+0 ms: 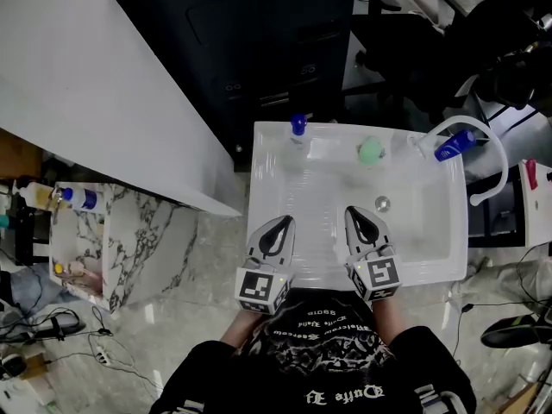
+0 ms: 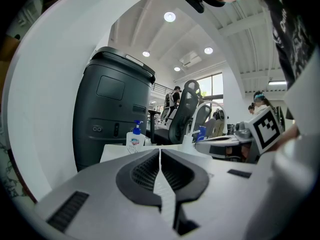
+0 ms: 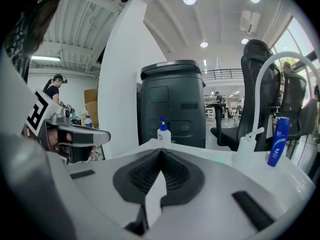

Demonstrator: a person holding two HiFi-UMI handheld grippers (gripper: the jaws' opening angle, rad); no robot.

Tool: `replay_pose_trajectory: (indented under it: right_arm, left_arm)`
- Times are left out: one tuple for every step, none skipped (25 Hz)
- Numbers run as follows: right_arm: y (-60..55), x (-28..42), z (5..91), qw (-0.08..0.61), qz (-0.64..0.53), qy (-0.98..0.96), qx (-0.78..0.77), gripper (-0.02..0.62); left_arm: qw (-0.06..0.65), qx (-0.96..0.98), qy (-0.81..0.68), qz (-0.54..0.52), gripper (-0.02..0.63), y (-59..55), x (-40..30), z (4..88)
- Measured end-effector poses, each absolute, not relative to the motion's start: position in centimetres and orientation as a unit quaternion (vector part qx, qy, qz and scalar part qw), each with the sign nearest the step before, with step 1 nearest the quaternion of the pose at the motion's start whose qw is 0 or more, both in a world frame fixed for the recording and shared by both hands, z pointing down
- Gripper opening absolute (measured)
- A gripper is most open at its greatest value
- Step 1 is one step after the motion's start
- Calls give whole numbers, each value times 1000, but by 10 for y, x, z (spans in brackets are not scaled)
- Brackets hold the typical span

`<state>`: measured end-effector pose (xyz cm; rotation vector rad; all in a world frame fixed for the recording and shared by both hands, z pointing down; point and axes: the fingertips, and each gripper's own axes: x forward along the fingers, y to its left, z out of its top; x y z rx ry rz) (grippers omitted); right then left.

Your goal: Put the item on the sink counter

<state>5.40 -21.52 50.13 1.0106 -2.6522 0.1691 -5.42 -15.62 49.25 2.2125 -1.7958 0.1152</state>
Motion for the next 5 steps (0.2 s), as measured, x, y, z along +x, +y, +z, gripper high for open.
replay_pose_trajectory:
  right_arm:
    - [-216,54,502,149,59,-922,352,-2]
    - [-216,53,502,150,59,-922,352,-2]
    - [-216,53,502,150,58,-922,353,-2]
    - [-217,53,502,150,58,-921,354,-2]
    - [-218,53,503,151,57,-921,355,-2]
  left_arm:
    - [145,768,-623,40,12,-157,-55,493]
    - [146,768,-623,40,12,-157,-55,493]
    - [146,768,-623,40,12,-157,-55,494]
    - [146,768,-622,40,12,-158,-56,494]
    - [146,768,-622,40,12,-158,-57,494]
